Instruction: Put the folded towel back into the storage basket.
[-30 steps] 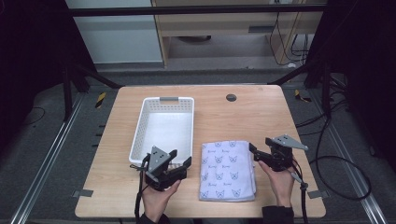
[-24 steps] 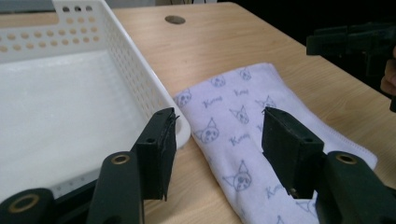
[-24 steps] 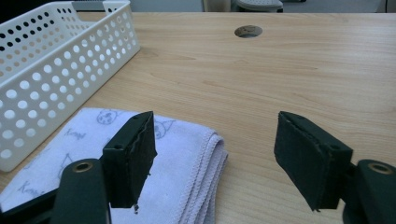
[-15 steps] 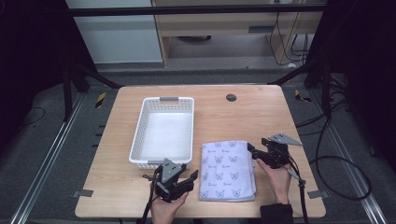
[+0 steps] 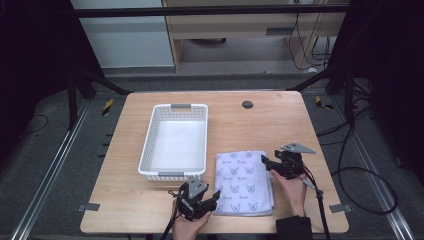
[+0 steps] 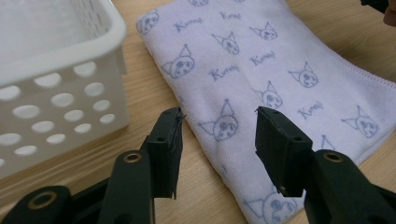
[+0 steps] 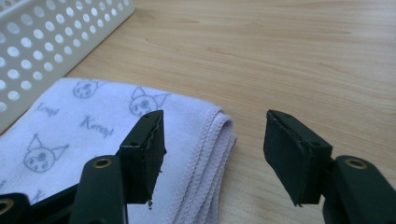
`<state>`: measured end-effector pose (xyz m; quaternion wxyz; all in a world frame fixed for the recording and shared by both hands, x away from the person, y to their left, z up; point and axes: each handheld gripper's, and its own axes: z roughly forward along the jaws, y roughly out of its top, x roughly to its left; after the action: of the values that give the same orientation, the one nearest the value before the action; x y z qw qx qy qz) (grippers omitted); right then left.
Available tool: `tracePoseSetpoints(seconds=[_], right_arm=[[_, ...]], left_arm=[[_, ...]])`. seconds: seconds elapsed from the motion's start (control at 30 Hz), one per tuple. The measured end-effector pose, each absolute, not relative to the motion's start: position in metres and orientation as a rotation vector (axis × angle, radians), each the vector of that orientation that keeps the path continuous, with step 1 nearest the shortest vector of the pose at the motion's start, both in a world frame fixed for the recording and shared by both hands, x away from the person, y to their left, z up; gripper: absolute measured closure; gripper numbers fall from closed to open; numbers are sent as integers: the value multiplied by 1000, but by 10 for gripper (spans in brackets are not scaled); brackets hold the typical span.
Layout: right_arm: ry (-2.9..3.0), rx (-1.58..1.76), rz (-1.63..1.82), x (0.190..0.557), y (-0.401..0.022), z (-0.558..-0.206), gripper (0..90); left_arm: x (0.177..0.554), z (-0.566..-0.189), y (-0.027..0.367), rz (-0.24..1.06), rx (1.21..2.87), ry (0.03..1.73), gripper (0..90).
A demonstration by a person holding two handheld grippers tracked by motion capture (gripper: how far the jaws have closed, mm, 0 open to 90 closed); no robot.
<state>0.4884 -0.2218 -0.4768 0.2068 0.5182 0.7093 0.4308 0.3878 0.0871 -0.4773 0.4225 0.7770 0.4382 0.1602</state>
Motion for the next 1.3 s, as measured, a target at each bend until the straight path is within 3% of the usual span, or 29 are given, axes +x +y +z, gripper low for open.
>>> tracePoseSetpoints(seconds=[0.53,0.9,1.03,1.3], right_arm=[[2069,1471,1129,498,-213,-495,436],[2095,1525,1125,499,-210,-502,502],[2087,1553,1184,498,-212,-506,559],[2093,1590,1196,498,-209,-504,683]], left_arm=[[398,-499,73,357,2000,1144,476],[400,-502,69,375,2035,1156,408],[398,-502,65,388,2033,1152,447],[398,-499,62,321,2030,1167,624]])
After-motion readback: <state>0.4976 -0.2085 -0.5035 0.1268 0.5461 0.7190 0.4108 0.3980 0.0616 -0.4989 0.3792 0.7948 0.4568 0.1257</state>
